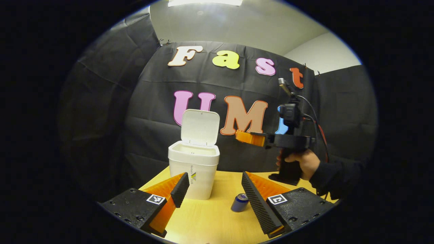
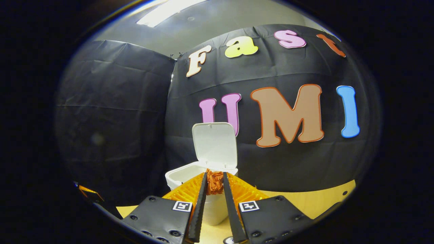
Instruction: Press the lid of the desktop garbage bin to open it, pick up the crumpled paper on the desktop and throw it into the bin, then pick up the pop can on the desktop and drop it into the bin, and finally close the garbage bin lid.
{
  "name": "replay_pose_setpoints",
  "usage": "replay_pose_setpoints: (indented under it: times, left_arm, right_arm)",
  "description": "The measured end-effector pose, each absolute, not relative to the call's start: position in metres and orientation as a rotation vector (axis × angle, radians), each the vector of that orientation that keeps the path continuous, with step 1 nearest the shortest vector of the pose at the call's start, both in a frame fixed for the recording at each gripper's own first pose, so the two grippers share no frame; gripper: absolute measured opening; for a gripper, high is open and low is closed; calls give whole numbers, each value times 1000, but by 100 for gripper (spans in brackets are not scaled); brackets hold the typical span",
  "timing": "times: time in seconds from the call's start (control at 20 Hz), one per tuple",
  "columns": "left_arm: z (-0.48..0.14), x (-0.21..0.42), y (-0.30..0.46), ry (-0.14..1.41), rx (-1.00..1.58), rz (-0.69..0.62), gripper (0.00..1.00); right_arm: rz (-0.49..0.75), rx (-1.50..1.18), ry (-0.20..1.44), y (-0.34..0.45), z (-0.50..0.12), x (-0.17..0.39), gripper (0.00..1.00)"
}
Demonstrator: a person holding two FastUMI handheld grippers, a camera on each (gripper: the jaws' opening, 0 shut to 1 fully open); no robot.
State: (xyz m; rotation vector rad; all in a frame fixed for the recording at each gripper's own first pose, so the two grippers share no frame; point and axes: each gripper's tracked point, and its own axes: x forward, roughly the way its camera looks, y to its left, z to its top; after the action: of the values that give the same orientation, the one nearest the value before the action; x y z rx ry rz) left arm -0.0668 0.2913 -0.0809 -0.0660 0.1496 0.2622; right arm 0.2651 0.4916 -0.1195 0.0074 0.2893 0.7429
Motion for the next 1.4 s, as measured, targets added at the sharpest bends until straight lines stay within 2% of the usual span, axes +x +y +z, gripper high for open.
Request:
replay_pose_setpoints:
  times: [0.05,0.25,0.3,0.4,0.6,0.7,0.8,0.9,0.95,1.35,1.4]
  left_arm:
    - [-83,-71,297,157,-66,273,92]
    - [-87,-84,322,169,-61,322,94]
    - [-88,-87,328,172,-60,334,92]
    - [-92,-92,338,180,-60,355,92]
    - [-98,-95,345,196,-72,377,94]
    - [-99,-93,345,198,-75,380,92]
    - [-100,-91,341,198,-73,374,94]
    - [-99,-87,336,193,-67,361,94]
    - [-98,-83,332,194,-65,352,93]
    - [-97,-45,290,169,-50,238,94]
    - [-97,-40,281,164,-48,219,93]
  right_arm:
    - [747,2,299,506,-126,270,34]
    - [758,-35,353,552,-159,288,39]
    - [759,-46,365,559,-168,291,36]
    - [753,-72,390,569,-185,294,39]
    - [726,-104,444,576,-216,302,36]
    - [725,-106,432,578,-214,302,43]
    - [713,-122,418,576,-210,304,63]
    - [716,-121,399,569,-201,302,90]
    - [714,-118,380,564,-190,301,95]
    - [585,-48,130,438,-68,275,96]
    - [558,-42,113,418,-56,270,100]
